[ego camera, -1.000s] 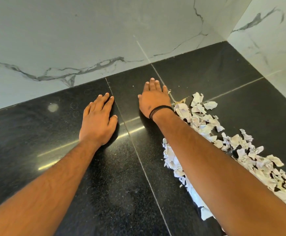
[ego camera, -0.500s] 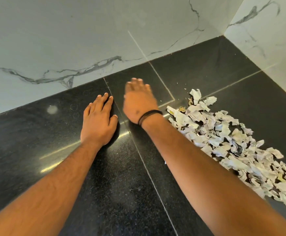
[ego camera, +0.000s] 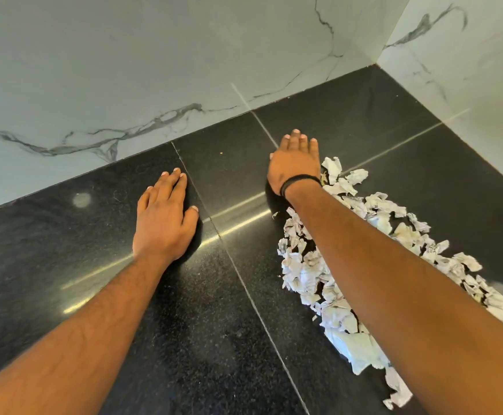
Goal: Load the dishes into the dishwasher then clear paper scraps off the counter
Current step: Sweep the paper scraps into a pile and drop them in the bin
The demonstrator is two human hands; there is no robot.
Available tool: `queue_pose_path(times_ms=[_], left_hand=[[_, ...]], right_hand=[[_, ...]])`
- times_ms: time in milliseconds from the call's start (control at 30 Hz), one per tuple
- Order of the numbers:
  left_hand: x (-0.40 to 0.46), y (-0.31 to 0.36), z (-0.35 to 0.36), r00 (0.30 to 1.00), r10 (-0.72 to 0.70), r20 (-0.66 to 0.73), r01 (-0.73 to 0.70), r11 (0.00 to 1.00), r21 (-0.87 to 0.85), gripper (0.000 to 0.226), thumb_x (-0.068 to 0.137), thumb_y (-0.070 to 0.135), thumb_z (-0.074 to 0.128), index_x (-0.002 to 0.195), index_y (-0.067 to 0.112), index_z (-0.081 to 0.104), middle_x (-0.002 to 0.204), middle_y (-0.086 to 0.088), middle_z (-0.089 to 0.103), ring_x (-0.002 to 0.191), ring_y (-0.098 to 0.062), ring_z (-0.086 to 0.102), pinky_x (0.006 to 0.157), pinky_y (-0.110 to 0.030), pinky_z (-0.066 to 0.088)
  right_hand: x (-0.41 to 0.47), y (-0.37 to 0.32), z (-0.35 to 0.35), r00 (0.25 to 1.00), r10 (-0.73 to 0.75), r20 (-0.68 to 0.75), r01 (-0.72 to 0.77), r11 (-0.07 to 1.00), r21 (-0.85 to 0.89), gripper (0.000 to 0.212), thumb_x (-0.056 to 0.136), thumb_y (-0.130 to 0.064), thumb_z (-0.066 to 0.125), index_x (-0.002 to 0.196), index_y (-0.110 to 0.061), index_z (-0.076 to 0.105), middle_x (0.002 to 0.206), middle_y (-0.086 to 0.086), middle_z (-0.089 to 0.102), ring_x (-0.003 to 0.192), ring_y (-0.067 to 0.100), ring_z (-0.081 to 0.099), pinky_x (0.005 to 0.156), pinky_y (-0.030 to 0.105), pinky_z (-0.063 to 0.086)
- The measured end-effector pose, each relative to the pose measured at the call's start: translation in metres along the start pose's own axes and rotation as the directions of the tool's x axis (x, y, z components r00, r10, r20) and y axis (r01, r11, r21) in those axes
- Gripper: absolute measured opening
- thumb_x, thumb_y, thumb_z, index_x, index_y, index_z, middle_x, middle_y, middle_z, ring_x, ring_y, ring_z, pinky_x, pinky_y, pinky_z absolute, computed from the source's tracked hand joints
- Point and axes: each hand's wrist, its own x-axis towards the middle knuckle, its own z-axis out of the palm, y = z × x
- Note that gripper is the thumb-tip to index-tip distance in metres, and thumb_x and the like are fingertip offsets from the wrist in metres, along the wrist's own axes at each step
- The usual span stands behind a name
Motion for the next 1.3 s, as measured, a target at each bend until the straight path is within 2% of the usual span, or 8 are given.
queue_pose_path(times_ms=[300,467,600,700,800,1033,1133,1300], left_hand=[[-0.004,0.002,0.004,1.000,0.024,-0.011,-0.023,0.999,0.044,0.057,0.105,0.035,0.037,0.158,0.014,0.031,0.167,-0.006,0.023,0.155,-0.025,0.016,0.126,-0.050,0.014],[-0.027,0.049,0.012,0.999,0.002,0.052,-0.006,0.998,0.069,0.059,0.107,0.040,0.028,0.161,0.018,0.020,0.170,-0.007,0.011,0.157,-0.028,0.005,0.126,-0.051,0.008],[-0.043,0.113,0.029,0.981,0.151,0.120,-0.155,0.987,0.028,0.064,0.105,0.046,0.023,0.162,0.020,0.011,0.170,-0.004,0.003,0.157,-0.026,-0.003,0.127,-0.047,0.004],[-0.038,0.150,0.041,0.974,0.163,0.160,-0.161,0.987,-0.028,0.066,0.105,0.047,0.024,0.163,0.021,0.002,0.170,0.000,-0.004,0.156,-0.021,-0.010,0.127,-0.043,-0.003],[-0.030,0.171,0.047,0.966,0.204,0.157,-0.187,0.975,-0.117,0.065,0.106,0.043,0.026,0.163,0.021,0.002,0.170,0.003,-0.001,0.156,-0.018,-0.009,0.127,-0.041,-0.004],[-0.040,0.170,0.045,0.917,0.354,0.181,-0.326,0.930,-0.171,0.071,0.096,0.048,0.012,0.162,0.022,0.010,0.169,0.006,0.004,0.155,-0.012,-0.010,0.125,-0.033,-0.009],[-0.056,0.168,0.046,0.894,0.420,0.157,-0.356,0.878,-0.320,0.067,0.097,0.047,0.018,0.161,0.026,0.018,0.169,0.008,0.012,0.156,-0.007,0.000,0.128,-0.038,0.002],[-0.043,0.179,0.037,0.990,0.139,0.009,-0.100,0.753,-0.650,0.055,0.098,0.036,0.038,0.149,0.017,0.042,0.148,0.003,0.045,0.124,-0.005,0.048,0.106,-0.036,0.044]], right_hand=[[-0.084,0.044,0.007,0.995,0.046,0.085,-0.039,0.996,-0.085,0.065,0.102,-0.032,0.036,0.154,0.002,0.019,0.163,0.025,0.013,0.151,0.037,0.017,0.124,0.052,0.003],[-0.097,0.063,-0.009,0.997,-0.032,-0.070,0.047,0.974,0.224,0.030,0.097,-0.023,0.042,0.116,-0.012,0.062,0.120,0.016,0.066,0.115,0.035,0.058,0.109,0.050,0.038],[-0.088,0.091,-0.009,0.964,-0.041,-0.264,0.134,0.929,0.346,0.041,0.101,-0.036,0.042,0.129,-0.010,0.058,0.131,0.015,0.055,0.125,0.033,0.045,0.100,0.046,0.047],[-0.073,0.118,0.002,0.987,0.043,-0.155,0.013,0.940,0.342,0.051,0.102,-0.046,0.039,0.138,-0.013,0.051,0.142,0.018,0.043,0.133,0.037,0.034,0.105,0.048,0.040],[-0.069,0.133,0.014,0.999,0.012,-0.044,0.005,0.929,0.370,0.046,0.104,-0.037,0.034,0.136,-0.009,0.051,0.140,0.018,0.041,0.129,0.037,0.034,0.106,0.047,0.036],[-0.120,0.141,0.039,0.974,-0.076,-0.213,0.156,0.908,0.390,0.032,0.103,-0.016,0.035,0.118,-0.006,0.061,0.114,0.007,0.049,0.102,0.021,0.043,0.098,0.040,0.046],[-0.140,0.144,0.048,0.962,-0.159,-0.222,0.235,0.893,0.383,0.031,0.103,-0.021,0.037,0.124,-0.011,0.058,0.116,0.005,0.052,0.106,0.021,0.048,0.094,0.039,0.050],[-0.122,0.152,0.026,0.944,-0.063,-0.323,0.209,0.873,0.441,0.031,0.105,-0.028,0.035,0.106,-0.009,0.060,0.101,0.004,0.052,0.097,0.021,0.050,0.081,0.030,0.044]])
